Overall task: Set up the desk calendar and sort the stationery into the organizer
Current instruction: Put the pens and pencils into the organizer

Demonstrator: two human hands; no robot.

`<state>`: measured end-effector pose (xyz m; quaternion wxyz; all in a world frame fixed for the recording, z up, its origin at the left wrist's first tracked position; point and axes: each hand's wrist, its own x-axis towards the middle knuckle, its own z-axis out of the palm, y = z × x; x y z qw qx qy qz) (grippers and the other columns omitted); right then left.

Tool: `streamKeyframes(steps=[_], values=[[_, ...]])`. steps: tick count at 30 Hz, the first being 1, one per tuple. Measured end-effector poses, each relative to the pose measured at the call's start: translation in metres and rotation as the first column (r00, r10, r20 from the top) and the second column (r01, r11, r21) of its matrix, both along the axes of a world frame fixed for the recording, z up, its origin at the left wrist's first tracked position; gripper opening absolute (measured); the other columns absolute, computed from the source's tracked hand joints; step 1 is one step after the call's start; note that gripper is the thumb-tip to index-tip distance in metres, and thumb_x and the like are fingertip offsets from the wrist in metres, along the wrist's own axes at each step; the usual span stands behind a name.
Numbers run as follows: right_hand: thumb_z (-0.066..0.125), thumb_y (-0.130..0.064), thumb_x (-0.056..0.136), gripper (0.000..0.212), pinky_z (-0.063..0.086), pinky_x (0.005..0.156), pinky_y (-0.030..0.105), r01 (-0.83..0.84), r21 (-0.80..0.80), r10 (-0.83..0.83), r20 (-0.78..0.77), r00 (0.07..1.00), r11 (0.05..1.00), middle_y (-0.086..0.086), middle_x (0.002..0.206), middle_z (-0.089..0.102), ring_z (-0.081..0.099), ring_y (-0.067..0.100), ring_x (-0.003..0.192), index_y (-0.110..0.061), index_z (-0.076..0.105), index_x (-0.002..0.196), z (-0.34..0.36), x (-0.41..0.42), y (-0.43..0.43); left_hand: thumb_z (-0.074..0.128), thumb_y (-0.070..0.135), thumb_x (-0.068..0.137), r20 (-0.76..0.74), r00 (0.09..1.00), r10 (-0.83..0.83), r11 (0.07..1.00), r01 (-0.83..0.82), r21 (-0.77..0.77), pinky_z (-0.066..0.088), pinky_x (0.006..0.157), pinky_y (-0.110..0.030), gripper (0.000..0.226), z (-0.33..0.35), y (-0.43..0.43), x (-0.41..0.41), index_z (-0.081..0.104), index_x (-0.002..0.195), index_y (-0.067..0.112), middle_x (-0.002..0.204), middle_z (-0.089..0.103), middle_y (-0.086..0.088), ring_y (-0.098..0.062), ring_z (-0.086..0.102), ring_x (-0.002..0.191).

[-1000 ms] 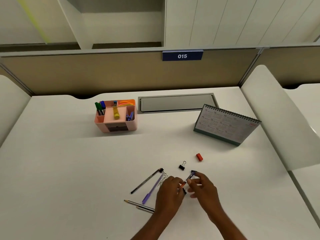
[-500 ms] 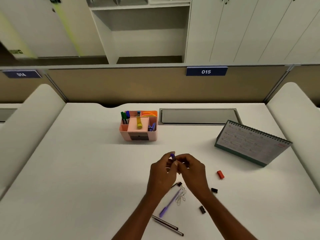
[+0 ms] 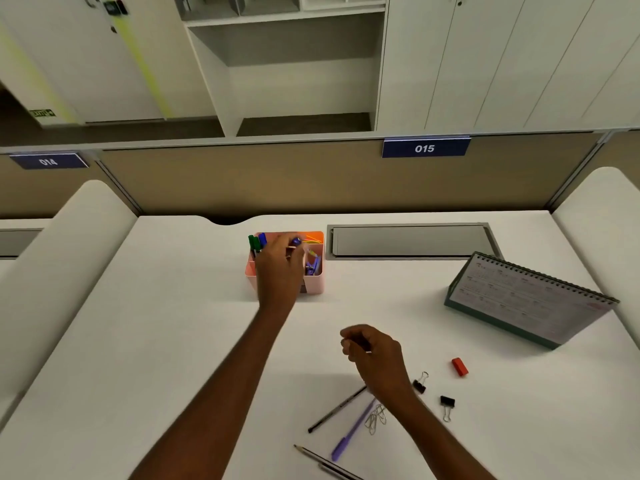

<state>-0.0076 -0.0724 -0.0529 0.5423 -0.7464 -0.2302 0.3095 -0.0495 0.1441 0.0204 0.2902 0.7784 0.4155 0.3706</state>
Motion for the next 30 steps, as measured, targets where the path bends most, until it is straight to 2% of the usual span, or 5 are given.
streamKeyframes(steps=[5, 8, 15, 26, 30], values=[[0.066, -0.005, 0.092, 0.026, 0.061, 0.074, 0.032, 0.008, -0.098, -0.015, -0.071, 0.997, 0.995, -0.004, 0.082, 0.078, 0.073, 0.012, 0.076, -0.029, 0.077, 0.092, -0.016, -0.001, -0.026, 0.072, 0.017, 0.093, -0.011, 1.0, -0.029, 0.997, 0.029, 0.075, 0.058, 0.086, -0.031, 0.021, 0.001, 0.04, 0.024, 0.074, 0.113, 0.012, 0.105, 0.078, -0.004, -0.02, 0.073, 0.095], [0.068, -0.008, 0.091, 0.023, 0.062, 0.079, 0.032, -0.007, -0.162, -0.004, -0.065, 0.998, 0.987, -0.008, 0.082, 0.078, 0.073, 0.01, 0.077, -0.03, 0.077, 0.091, -0.023, 0.001, -0.038, 0.071, 0.02, 0.095, -0.115, 0.993, -0.04, 0.994, 0.052, 0.099, 0.054, 0.089, -0.027, 0.025, -0.012, 0.05, 0.039, 0.075, 0.119, 0.011, 0.111, 0.078, -0.006, -0.021, 0.073, 0.099], [0.067, -0.009, 0.093, 0.023, 0.063, 0.081, 0.036, -0.044, -0.223, 0.019, -0.113, 0.993, 0.974, -0.005, 0.082, 0.079, 0.075, 0.014, 0.08, -0.029, 0.077, 0.092, -0.034, 0.008, -0.053, 0.066, 0.025, 0.099, -0.268, 0.961, -0.061, 0.996, 0.077, 0.052, 0.055, 0.09, -0.031, 0.03, -0.039, 0.063, 0.06, 0.073, 0.124, 0.012, 0.116, 0.076, -0.008, -0.024, 0.072, 0.102], [0.067, -0.008, 0.094, 0.022, 0.063, 0.082, 0.036, -0.043, -0.216, 0.014, -0.134, 0.991, 0.975, -0.001, 0.083, 0.079, 0.075, 0.016, 0.079, -0.028, 0.077, 0.094, -0.043, 0.015, -0.053, 0.069, 0.026, 0.097, -0.351, 0.935, -0.049, 0.999, 0.052, -0.001, 0.056, 0.083, -0.033, 0.029, -0.061, 0.074, 0.07, 0.071, 0.122, 0.013, 0.112, 0.076, -0.009, -0.026, 0.071, 0.097], [0.067, -0.009, 0.094, 0.022, 0.063, 0.081, 0.034, -0.042, -0.214, 0.012, -0.142, 0.99, 0.976, -0.001, 0.082, 0.078, 0.074, 0.016, 0.08, -0.028, 0.078, 0.093, -0.043, 0.017, -0.051, 0.067, 0.029, 0.098, -0.393, 0.919, -0.028, 1.0, 0.031, 0.001, 0.05, 0.079, -0.027, 0.032, -0.066, 0.076, 0.071, 0.071, 0.125, 0.013, 0.113, 0.075, -0.01, -0.026, 0.07, 0.098]])
